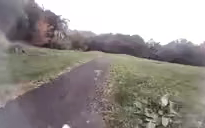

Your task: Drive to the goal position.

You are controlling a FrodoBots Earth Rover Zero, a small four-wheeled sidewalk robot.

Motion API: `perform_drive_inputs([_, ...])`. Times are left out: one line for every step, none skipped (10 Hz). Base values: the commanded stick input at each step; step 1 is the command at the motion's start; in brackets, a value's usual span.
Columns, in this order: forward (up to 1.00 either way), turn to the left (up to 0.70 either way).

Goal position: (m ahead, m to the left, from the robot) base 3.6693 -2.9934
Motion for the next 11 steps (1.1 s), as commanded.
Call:
perform_drive_inputs([1.00,0.40])
perform_drive_inputs([1.00,0.40])
perform_drive_inputs([1.00,0.40])
perform_drive_inputs([1.00,0.40])
perform_drive_inputs([1.00,0.40])
perform_drive_inputs([1.00,0.27])
perform_drive_inputs([1.00,0.09])
perform_drive_inputs([1.00,0.00])
perform_drive_inputs([1.00,0.00])
perform_drive_inputs([1.00,-0.25])
perform_drive_inputs([1.00,-0.32])
